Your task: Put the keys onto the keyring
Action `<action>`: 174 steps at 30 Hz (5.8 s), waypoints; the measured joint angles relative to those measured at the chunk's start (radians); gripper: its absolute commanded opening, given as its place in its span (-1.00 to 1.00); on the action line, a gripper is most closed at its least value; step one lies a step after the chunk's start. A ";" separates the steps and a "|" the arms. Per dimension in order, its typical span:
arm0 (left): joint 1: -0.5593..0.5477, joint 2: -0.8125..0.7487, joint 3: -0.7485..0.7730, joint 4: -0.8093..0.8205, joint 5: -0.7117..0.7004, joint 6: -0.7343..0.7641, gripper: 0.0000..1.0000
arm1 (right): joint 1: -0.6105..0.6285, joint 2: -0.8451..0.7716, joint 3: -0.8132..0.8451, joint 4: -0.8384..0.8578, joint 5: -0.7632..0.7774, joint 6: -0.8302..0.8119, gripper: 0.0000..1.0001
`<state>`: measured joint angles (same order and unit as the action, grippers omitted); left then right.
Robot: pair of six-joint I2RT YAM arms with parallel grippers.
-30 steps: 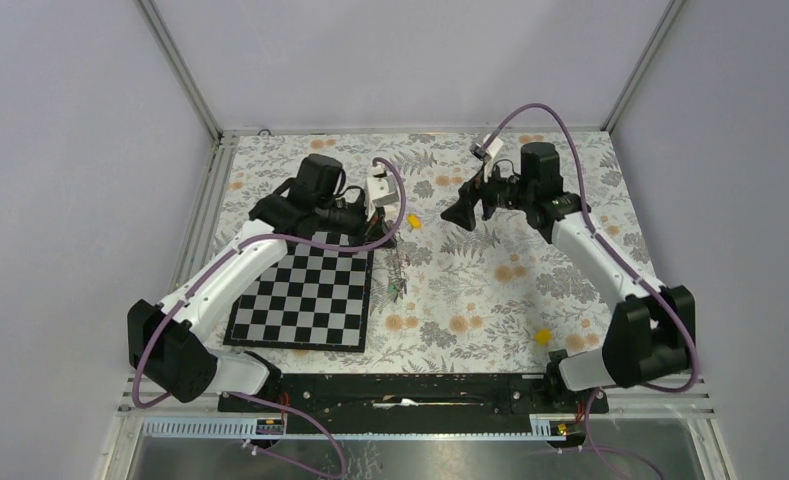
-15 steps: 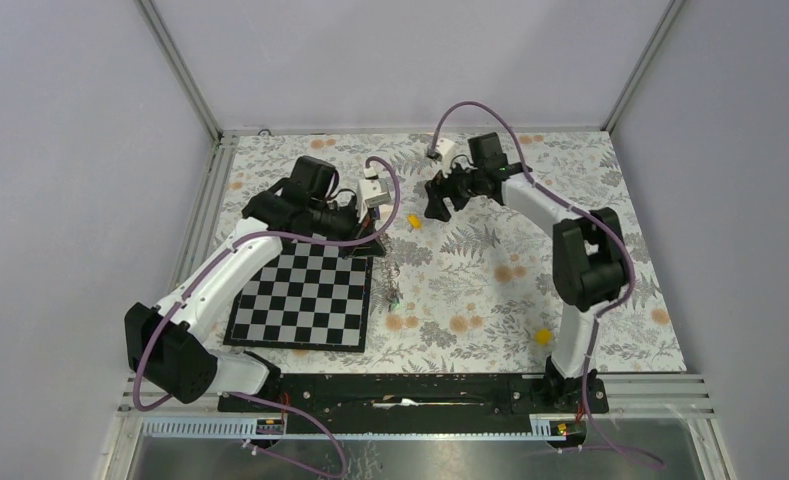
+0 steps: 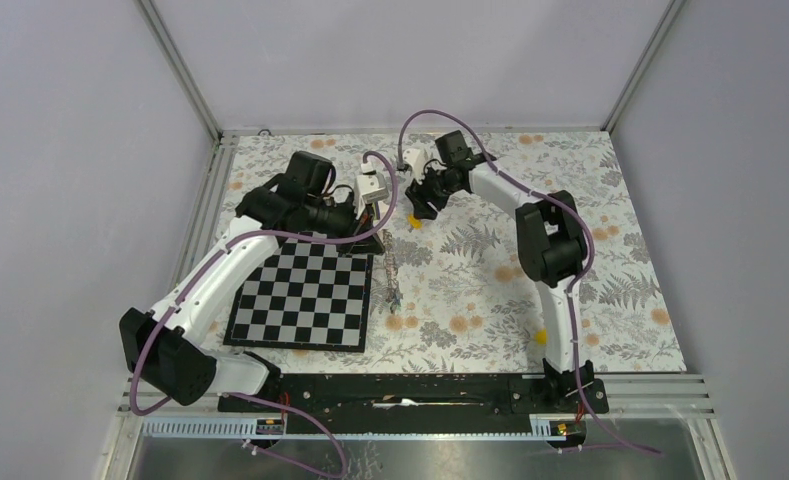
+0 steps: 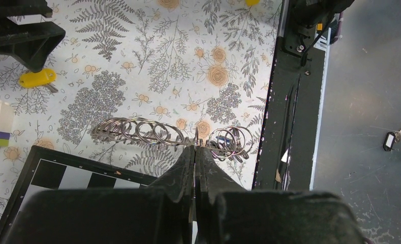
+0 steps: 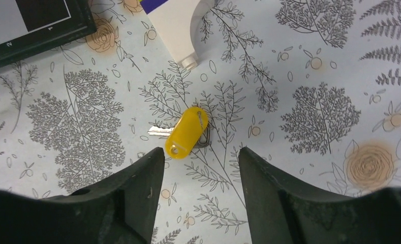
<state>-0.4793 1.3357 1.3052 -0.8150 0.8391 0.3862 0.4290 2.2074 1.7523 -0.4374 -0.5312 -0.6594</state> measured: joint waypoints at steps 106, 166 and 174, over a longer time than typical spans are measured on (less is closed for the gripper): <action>0.001 0.010 0.024 -0.003 0.001 0.007 -1.00 | 0.037 0.164 0.293 -0.301 0.032 -0.196 -0.27; 0.001 0.010 0.024 -0.003 0.002 0.010 -1.00 | 0.037 0.234 0.344 -0.397 0.006 -0.229 -0.78; 0.001 0.010 0.024 -0.003 0.002 0.010 -1.00 | 0.037 0.234 0.344 -0.396 0.006 -0.227 -0.45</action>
<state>-0.4786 1.3460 1.3289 -0.8185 0.8410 0.3958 0.4664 2.4416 2.0964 -0.8333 -0.5247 -0.8860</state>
